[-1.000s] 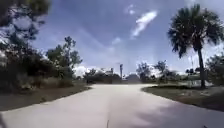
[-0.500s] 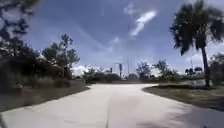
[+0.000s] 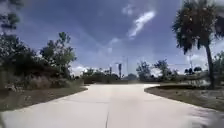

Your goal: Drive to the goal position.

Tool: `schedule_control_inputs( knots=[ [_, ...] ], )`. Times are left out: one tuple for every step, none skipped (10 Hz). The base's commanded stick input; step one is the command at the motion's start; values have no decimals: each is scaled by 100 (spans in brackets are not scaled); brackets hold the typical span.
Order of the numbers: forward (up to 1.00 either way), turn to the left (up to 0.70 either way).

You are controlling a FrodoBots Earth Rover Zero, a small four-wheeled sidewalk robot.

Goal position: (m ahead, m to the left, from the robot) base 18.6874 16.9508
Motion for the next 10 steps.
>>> schedule_control_inputs(
  knots=[
    [85,4],
    [85,4],
    [85,4],
    [85,4],
    [85,4],
    [85,4],
    [85,4],
    [85,4],
    [85,4],
    [85,4]
  ],
)
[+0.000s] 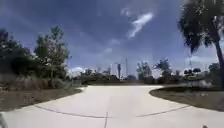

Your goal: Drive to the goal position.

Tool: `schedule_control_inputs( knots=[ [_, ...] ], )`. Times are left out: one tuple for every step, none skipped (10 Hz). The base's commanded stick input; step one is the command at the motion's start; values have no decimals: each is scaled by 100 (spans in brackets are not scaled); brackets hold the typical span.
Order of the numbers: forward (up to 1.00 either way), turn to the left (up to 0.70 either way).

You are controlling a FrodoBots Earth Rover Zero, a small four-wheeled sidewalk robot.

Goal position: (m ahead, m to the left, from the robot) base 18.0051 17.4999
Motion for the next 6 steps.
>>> schedule_control_inputs(
  knots=[
    [85,4],
    [85,4],
    [85,4],
    [85,4],
    [85,4],
    [85,4]
  ],
)
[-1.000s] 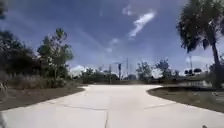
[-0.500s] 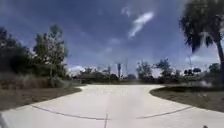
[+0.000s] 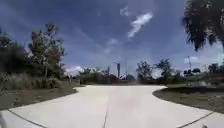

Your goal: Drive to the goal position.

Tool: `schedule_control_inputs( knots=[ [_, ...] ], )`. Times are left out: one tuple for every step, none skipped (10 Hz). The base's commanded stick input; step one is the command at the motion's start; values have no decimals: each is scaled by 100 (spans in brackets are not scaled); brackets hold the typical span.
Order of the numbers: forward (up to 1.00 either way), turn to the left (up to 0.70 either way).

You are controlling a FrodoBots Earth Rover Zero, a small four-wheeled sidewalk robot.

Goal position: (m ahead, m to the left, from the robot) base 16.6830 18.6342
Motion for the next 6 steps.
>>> schedule_control_inputs(
  knots=[
    [85,4],
    [85,4],
    [85,4],
    [85,4],
    [85,4],
    [85,4]
  ],
)
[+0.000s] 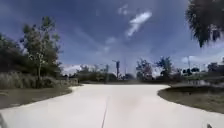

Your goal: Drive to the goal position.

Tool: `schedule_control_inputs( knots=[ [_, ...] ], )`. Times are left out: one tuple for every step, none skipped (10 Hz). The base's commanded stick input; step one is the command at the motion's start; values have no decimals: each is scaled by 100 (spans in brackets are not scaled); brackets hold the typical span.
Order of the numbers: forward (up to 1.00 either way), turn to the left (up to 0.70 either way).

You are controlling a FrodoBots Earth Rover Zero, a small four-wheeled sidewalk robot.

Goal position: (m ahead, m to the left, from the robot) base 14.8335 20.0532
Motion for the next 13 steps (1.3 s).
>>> schedule_control_inputs(
  knots=[
    [85,4],
    [85,4],
    [85,5],
    [85,20],
    [85,34],
    [85,38],
    [85,38],
    [85,25],
    [85,4],
    [85,4],
    [85,4],
    [85,4],
    [85,4]
  ],
)
